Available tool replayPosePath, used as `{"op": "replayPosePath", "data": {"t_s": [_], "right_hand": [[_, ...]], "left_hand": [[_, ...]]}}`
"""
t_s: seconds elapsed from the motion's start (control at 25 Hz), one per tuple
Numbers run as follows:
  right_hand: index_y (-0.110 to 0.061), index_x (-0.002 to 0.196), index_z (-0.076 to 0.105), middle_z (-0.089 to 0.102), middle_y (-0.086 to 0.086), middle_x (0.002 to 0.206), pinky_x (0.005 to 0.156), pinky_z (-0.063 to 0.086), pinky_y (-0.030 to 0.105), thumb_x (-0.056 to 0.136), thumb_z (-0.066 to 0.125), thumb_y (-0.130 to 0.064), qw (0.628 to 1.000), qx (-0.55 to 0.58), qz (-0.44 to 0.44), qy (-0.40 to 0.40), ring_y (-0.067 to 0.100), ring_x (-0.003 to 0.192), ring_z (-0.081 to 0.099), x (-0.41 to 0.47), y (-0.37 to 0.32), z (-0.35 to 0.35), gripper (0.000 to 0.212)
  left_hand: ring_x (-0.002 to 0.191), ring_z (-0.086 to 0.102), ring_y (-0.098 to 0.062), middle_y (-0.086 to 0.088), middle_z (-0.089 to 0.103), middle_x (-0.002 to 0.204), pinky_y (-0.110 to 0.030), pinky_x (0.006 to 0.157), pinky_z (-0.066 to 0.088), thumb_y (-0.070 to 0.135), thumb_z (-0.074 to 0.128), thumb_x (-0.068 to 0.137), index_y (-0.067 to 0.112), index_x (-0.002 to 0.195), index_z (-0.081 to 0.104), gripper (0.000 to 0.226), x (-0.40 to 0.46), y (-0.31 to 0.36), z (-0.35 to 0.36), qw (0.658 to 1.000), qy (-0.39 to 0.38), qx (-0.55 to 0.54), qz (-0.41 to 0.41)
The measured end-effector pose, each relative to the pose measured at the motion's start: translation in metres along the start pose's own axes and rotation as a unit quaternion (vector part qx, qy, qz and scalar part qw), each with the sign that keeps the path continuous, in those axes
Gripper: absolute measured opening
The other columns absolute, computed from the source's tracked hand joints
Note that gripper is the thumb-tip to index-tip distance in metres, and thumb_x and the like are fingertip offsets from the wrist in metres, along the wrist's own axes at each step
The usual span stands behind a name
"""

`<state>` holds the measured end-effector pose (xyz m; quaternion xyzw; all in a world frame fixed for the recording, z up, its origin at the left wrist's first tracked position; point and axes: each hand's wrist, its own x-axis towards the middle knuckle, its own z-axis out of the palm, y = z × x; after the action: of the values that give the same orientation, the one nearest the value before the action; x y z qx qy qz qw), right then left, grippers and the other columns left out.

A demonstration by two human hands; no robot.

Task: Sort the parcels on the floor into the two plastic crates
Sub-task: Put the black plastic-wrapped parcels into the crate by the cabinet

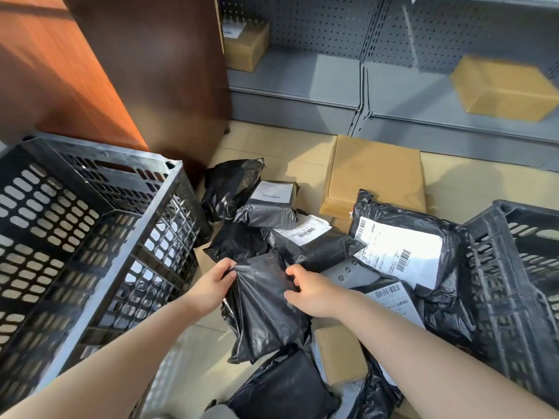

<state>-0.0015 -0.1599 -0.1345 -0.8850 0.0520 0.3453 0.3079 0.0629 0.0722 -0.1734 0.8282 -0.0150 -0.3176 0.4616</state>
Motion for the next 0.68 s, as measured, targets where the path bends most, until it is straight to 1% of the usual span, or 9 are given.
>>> {"op": "replayPosePath", "data": {"t_s": [0.08, 0.2, 0.28, 0.4, 0.44, 0.48, 0.56, 0.6, 0.68], "right_hand": [[-0.017, 0.153, 0.024, 0.049, 0.006, 0.142, 0.1, 0.045, 0.037, 0.093, 0.05, -0.057, 0.998, 0.058, 0.035, -0.014, 0.024, 0.122, 0.054, 0.004, -0.002, 0.001, 0.076], [-0.017, 0.148, 0.035, 0.052, 0.0, 0.137, 0.097, 0.05, 0.041, 0.077, 0.057, -0.071, 0.983, 0.163, 0.084, -0.004, 0.021, 0.117, 0.056, 0.011, -0.005, 0.001, 0.092], [-0.017, 0.147, 0.036, 0.05, -0.003, 0.133, 0.098, 0.05, 0.041, 0.072, 0.062, -0.072, 0.971, 0.217, 0.101, -0.012, 0.018, 0.114, 0.054, 0.011, -0.008, 0.0, 0.096], [-0.016, 0.152, 0.032, 0.039, 0.001, 0.153, 0.113, 0.036, 0.048, 0.074, 0.071, -0.067, 0.941, 0.323, 0.095, -0.038, 0.024, 0.136, 0.042, 0.009, -0.009, -0.001, 0.101], [-0.015, 0.152, 0.031, 0.035, 0.003, 0.156, 0.114, 0.034, 0.049, 0.074, 0.074, -0.063, 0.931, 0.352, 0.089, -0.05, 0.026, 0.14, 0.039, 0.008, -0.01, -0.003, 0.102], [-0.014, 0.15, 0.035, 0.039, 0.004, 0.155, 0.113, 0.035, 0.05, 0.069, 0.078, -0.063, 0.928, 0.362, 0.079, -0.051, 0.026, 0.139, 0.041, 0.009, -0.01, -0.004, 0.103], [-0.018, 0.136, 0.049, 0.057, 0.004, 0.139, 0.106, 0.044, 0.052, 0.054, 0.081, -0.07, 0.934, 0.349, 0.073, -0.038, 0.025, 0.124, 0.056, 0.008, -0.015, -0.004, 0.102], [-0.02, 0.129, 0.054, 0.063, 0.002, 0.129, 0.102, 0.048, 0.051, 0.052, 0.079, -0.072, 0.934, 0.35, 0.066, -0.022, 0.023, 0.116, 0.061, 0.007, -0.017, -0.005, 0.095], [-0.024, 0.117, 0.057, 0.068, 0.0, 0.118, 0.096, 0.053, 0.047, 0.059, 0.075, -0.071, 0.921, 0.385, 0.056, 0.027, 0.021, 0.106, 0.066, 0.008, -0.018, -0.008, 0.077]], "left_hand": [[0.074, 0.046, -0.021, -0.005, 0.049, 0.08, -0.036, 0.068, 0.04, 0.023, 0.043, 0.105, 0.016, 0.092, 0.054, 0.018, 0.0, 0.003, -0.006, 0.997, 0.004, -0.076, -0.007], [0.081, 0.048, -0.021, -0.005, 0.054, 0.085, -0.04, 0.078, 0.044, 0.023, 0.043, 0.105, 0.019, 0.087, 0.056, 0.022, 0.0, 0.005, -0.009, 0.99, 0.001, -0.14, -0.013], [0.083, 0.049, -0.022, -0.003, 0.056, 0.084, -0.041, 0.08, 0.044, 0.021, 0.043, 0.105, 0.02, 0.088, 0.058, 0.023, 0.0, 0.007, -0.013, 0.984, 0.015, -0.177, -0.015], [0.078, 0.05, -0.021, -0.003, 0.06, 0.082, -0.035, 0.071, 0.042, 0.015, 0.041, 0.104, 0.016, 0.088, 0.058, 0.023, -0.001, 0.011, -0.018, 0.963, 0.034, -0.268, -0.005], [0.078, 0.051, -0.019, -0.002, 0.061, 0.082, -0.033, 0.07, 0.043, 0.014, 0.041, 0.104, 0.015, 0.089, 0.057, 0.023, -0.002, 0.013, -0.019, 0.959, 0.038, -0.28, 0.0], [0.08, 0.052, -0.02, -0.002, 0.062, 0.084, -0.033, 0.071, 0.044, 0.014, 0.041, 0.104, 0.014, 0.092, 0.057, 0.021, -0.002, 0.014, -0.018, 0.958, 0.041, -0.284, 0.004], [0.091, 0.056, -0.022, -0.003, 0.065, 0.095, -0.036, 0.082, 0.048, 0.015, 0.045, 0.104, 0.014, 0.102, 0.057, 0.013, 0.0, 0.016, -0.016, 0.963, 0.07, -0.261, 0.016], [0.1, 0.058, -0.021, -0.002, 0.065, 0.105, -0.038, 0.093, 0.048, 0.016, 0.048, 0.102, 0.017, 0.109, 0.057, 0.011, 0.001, 0.017, -0.014, 0.966, 0.1, -0.237, 0.025], [0.12, 0.053, -0.016, 0.002, 0.058, 0.125, -0.037, 0.11, 0.039, 0.021, 0.057, 0.098, 0.021, 0.124, 0.053, 0.026, 0.002, 0.025, -0.012, 0.969, 0.172, -0.175, 0.041]]}}
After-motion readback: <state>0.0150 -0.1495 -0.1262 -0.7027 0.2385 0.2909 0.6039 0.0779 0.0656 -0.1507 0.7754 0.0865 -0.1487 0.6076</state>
